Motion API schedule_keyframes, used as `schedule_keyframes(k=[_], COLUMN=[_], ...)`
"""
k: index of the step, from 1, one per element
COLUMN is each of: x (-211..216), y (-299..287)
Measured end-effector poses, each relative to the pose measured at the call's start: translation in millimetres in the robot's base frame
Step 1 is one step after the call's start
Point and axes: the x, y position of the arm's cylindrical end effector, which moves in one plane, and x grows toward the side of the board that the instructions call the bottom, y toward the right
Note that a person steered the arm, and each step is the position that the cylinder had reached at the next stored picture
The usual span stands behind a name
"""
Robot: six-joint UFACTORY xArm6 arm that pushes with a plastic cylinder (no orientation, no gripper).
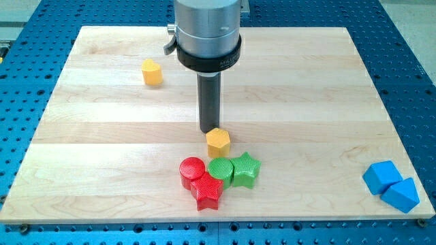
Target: Push the hexagon at the top of the green circle
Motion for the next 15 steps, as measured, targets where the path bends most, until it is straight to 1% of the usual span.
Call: schedule_keyframes(k=[1,2,6,7,11,14,15], x=[-17.7,-0.9,4.3,16.1,21.4,22.2,22.2], y=[16.7,15.6,13.2,13.2,12.7,-24.3,-68.2])
